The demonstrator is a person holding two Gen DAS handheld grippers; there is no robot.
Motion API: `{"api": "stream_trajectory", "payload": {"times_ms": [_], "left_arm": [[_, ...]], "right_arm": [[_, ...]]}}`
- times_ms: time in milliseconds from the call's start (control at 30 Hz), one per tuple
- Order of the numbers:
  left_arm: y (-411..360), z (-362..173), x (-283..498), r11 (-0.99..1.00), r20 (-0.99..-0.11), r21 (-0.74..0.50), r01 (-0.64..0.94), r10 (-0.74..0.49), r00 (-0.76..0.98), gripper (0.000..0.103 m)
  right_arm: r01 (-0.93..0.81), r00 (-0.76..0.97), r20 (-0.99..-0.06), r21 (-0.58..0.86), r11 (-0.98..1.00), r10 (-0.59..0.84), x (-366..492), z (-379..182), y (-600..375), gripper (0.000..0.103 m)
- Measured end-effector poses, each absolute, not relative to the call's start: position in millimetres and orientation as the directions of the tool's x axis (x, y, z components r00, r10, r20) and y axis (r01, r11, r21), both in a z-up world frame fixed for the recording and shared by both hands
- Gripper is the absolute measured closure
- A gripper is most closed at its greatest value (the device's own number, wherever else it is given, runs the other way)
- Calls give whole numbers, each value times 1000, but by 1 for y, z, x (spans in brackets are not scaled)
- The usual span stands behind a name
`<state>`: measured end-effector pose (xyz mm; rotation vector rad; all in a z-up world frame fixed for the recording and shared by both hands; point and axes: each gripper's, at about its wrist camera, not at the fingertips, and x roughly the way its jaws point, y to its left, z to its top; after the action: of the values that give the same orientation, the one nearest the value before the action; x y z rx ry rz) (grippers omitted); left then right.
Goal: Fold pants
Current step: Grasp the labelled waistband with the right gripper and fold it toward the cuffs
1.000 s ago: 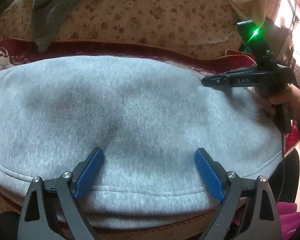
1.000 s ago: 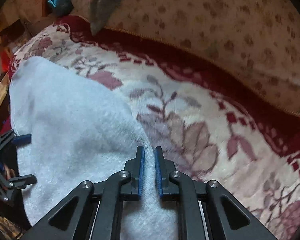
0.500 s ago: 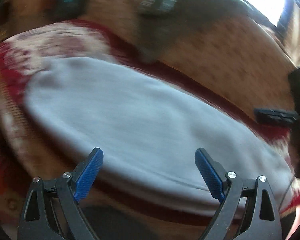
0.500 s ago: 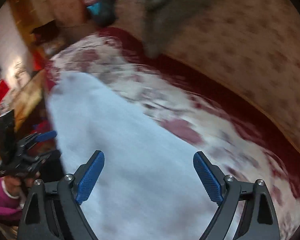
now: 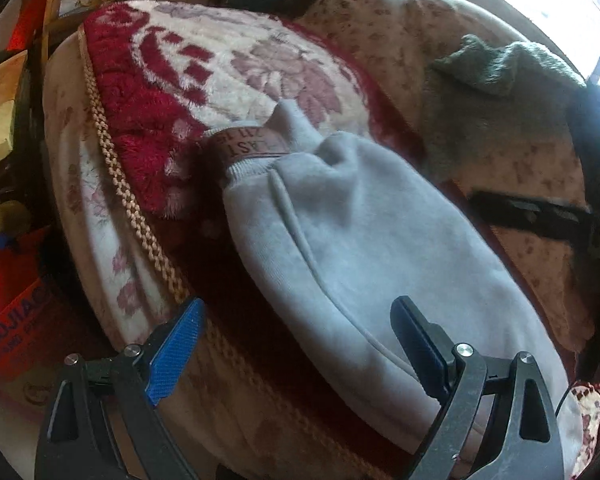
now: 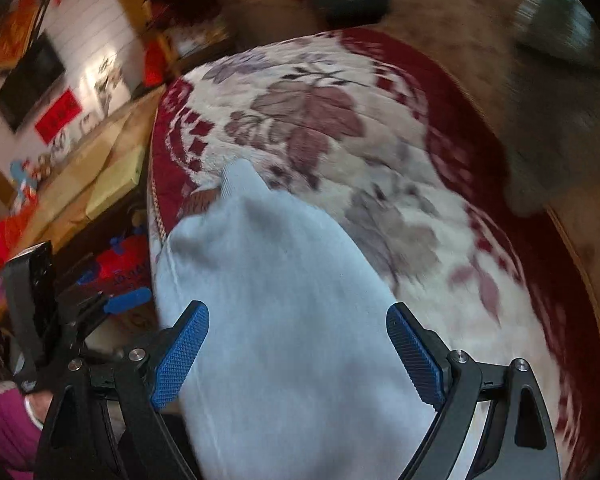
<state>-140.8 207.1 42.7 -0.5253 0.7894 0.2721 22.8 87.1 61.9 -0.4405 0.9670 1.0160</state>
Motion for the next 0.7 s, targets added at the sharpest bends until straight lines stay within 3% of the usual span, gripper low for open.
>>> {"api": "stream_trajectory", "payload": {"times_ms": [267,533,567,633,667,700], "left_arm": [[222,28,-115,834,-732,-361,-418,24,681,7],[225,15,-88,827,-677,-412,-384,4,736,5],[225,14,-87,830,-666,-418,-369,-4,746,8],[226,13,-84,834,-657,-424,-353,-15,754,29],[226,13,-84,831,-653,-433,-350,-21,757,33],[227,13,-84,829,-645,-447,-336,-38,763,45]], "right_arm": [[-881,180,-889,45,471,422,64,17,153,10],[-813,55,-882,233,533,469,104,-16,150,10],[-809,46,-879,245,534,474,105,-18,148,10],[-812,16,-871,275,515,491,104,-20,148,16],[-815,-9,-866,296,498,500,102,-19,149,35],[-820,-40,-858,320,474,512,99,-18,150,46]]}}
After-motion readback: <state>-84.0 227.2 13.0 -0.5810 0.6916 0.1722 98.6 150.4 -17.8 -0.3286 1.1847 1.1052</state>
